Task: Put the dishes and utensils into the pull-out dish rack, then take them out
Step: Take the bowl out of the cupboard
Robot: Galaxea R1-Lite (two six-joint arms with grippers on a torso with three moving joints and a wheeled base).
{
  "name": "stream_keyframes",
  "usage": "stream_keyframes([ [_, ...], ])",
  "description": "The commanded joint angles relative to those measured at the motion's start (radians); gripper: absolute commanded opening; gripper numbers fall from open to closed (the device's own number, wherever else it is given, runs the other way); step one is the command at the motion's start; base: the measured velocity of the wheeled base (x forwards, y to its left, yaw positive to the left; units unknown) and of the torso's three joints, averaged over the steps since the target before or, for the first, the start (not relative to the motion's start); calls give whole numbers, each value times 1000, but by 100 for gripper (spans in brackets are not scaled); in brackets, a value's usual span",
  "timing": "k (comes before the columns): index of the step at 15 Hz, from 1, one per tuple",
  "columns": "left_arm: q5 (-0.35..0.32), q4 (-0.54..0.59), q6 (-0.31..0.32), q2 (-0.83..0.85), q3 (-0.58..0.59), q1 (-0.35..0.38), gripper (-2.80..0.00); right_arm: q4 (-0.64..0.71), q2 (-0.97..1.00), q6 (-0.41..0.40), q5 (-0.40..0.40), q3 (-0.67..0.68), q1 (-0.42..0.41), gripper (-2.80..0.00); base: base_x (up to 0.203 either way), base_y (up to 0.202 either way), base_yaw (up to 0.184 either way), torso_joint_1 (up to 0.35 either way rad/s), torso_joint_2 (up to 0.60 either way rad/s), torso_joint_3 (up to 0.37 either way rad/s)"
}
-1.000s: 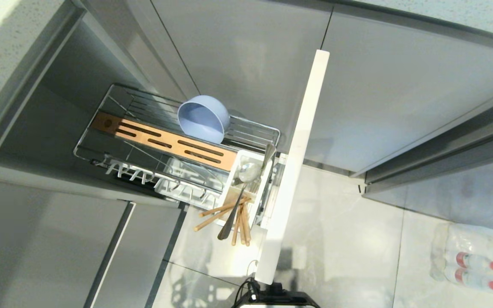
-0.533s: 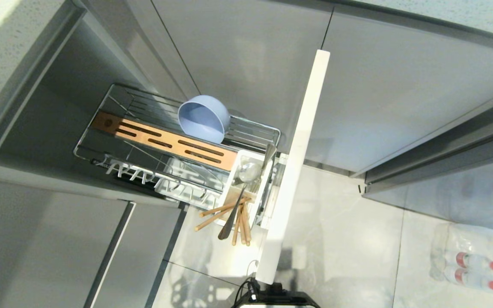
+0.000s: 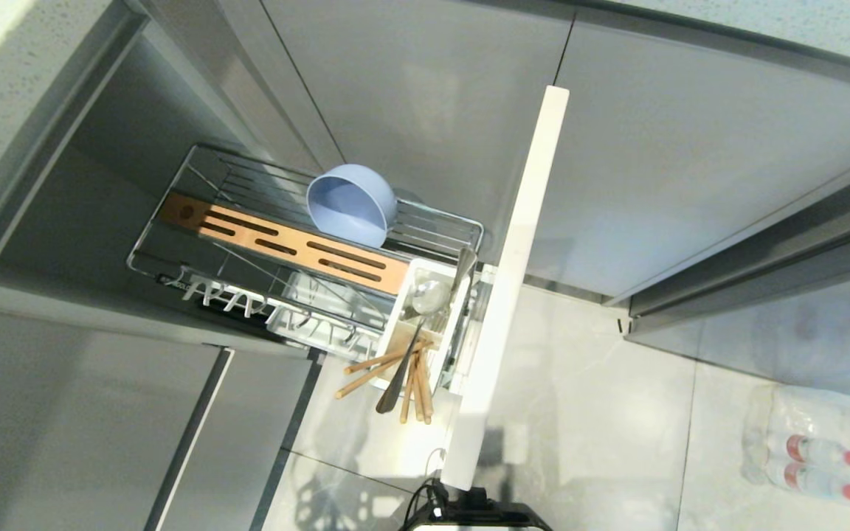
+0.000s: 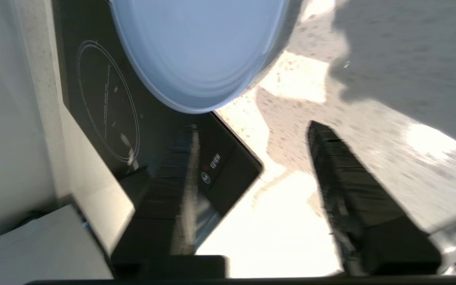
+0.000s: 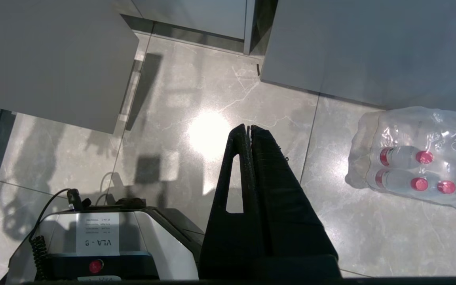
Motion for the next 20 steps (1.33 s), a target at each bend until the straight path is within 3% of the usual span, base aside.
stream_keyframes([
  [1, -13, 1, -23, -81, 5, -16, -280, 0, 2, 0, 0, 0, -1, -280, 0, 0, 0, 0, 0, 0],
  [3, -72, -38, -79, -155, 24, -33, -280, 0, 2, 0, 0, 0, -1, -280, 0, 0, 0, 0, 0, 0],
  [5, -152, -107, -185, -248, 79, -79, -280, 0, 2, 0, 0, 0, 0, -280, 0, 0, 0, 0, 0, 0],
  [7, -226, -211, -363, -332, 168, -177, -280, 0, 2, 0, 0, 0, 0, -280, 0, 0, 0, 0, 0, 0],
  [10, -252, -324, -595, -366, 246, -364, -280, 0, 2, 0, 0, 0, -1, -280, 0, 0, 0, 0, 0, 0],
  [15, -202, -366, -968, -278, 267, -716, -280, 0, 1, 0, 0, 0, 0, -280, 0, 0, 0, 0, 0, 0],
  [17, -143, -369, -1057, -214, 276, -829, -280, 0, 1, 0, 0, 0, 0, -280, 0, 0, 0, 0, 0, 0],
  [20, 22, -410, -1122, -125, 295, -1044, -280, 0, 1, 0, 0, 0, -1, -280, 0, 0, 0, 0, 0, 0],
])
